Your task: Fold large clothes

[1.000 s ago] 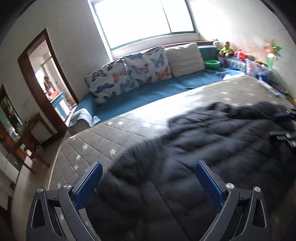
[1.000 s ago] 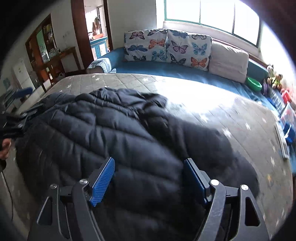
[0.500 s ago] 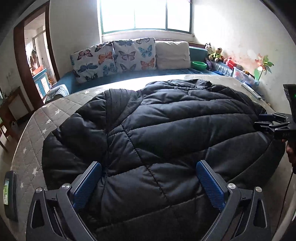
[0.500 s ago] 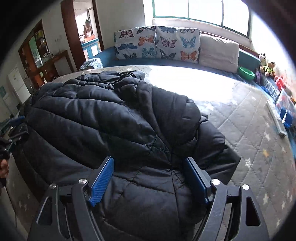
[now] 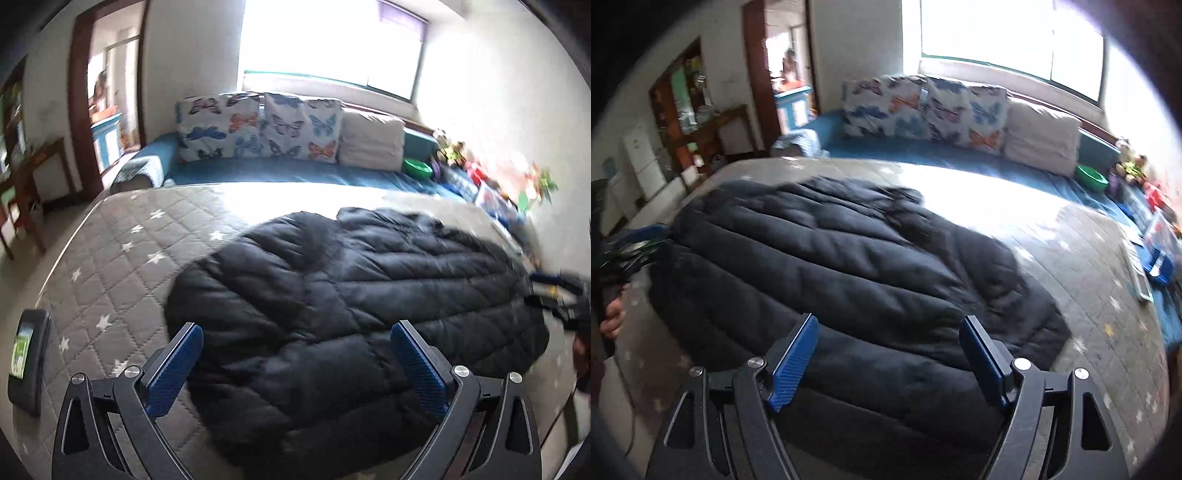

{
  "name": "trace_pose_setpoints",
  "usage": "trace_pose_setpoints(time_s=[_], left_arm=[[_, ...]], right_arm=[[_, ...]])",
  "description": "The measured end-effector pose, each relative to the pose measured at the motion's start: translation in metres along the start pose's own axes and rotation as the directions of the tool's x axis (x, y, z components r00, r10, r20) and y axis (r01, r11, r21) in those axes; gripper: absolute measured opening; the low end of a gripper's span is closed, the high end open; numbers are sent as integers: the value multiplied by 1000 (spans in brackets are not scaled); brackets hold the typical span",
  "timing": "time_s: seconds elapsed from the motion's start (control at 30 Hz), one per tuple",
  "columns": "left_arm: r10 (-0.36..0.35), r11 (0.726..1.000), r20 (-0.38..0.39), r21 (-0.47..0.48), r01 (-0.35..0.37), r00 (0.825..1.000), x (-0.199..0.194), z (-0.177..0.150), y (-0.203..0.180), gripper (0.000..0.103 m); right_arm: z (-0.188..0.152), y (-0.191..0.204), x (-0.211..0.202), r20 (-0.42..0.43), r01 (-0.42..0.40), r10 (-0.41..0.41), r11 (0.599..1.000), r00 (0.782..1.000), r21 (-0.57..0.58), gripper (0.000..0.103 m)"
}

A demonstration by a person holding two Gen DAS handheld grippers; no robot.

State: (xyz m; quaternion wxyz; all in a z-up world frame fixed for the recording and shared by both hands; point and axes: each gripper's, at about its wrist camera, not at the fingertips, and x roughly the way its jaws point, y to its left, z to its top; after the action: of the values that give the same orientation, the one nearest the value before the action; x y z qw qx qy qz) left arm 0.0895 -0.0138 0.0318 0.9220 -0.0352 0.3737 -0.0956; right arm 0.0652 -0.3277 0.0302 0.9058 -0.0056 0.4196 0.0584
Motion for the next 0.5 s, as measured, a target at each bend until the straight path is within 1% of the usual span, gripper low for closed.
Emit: trace_pose_setpoints(time_s=[0.03, 0.07, 0.1, 0.13, 0.17, 0.2, 0.23, 0.27, 0.33, 0.4, 0.47, 0.5], left_arm=[[-11, 1000, -1, -28, 11, 1000, 0, 5, 8, 103], [-22, 999, -1, -44, 22, 1000, 0, 9, 12, 99], [-33, 998, -2, -56, 33, 999, 1, 13, 16, 86], [-46, 997, -10, -65, 45, 999, 7, 22, 19, 70], [-55, 996, -14, -75, 54, 998, 11, 27, 22, 62], [-73, 994, -13, -82, 72, 997, 15, 31, 25, 48], [-88, 993, -12, -83, 86, 996, 20, 36, 26, 42], [-80, 993, -12, -83, 79, 997, 25, 40, 27, 39], [-48, 996, -23, -75, 46, 999, 37, 47, 29, 26], [-8, 998, -74, -69, 3, 997, 57, 46, 36, 21], [27, 997, -129, -64, -36, 991, 78, 40, 38, 21], [32, 997, -142, -64, -41, 989, 84, 36, 40, 21]], right_arm=[[1, 4, 1, -2, -27, 27, 1000, 1000, 6, 86], [3, 8, 5, -6, -63, 63, 998, 998, 16, 86], [5, 13, 12, -10, -101, 102, 994, 995, 28, 86], [6, 15, 16, -13, -111, 111, 993, 994, 31, 86], [8, 18, 22, -20, -117, 117, 993, 993, 27, 86], [9, 21, 28, -25, -113, 114, 993, 993, 23, 86], [9, 22, 33, -28, -111, 112, 994, 993, 22, 86], [10, 24, 37, -33, -115, 115, 993, 993, 20, 86], [9, 24, 44, -50, -119, 120, 993, 992, 27, 86], [6, 23, 51, -74, -112, 114, 993, 991, 28, 86], [2, 23, 55, -83, -90, 91, 996, 992, 18, 86], [1, 22, 59, -91, -87, 88, 996, 992, 12, 88]])
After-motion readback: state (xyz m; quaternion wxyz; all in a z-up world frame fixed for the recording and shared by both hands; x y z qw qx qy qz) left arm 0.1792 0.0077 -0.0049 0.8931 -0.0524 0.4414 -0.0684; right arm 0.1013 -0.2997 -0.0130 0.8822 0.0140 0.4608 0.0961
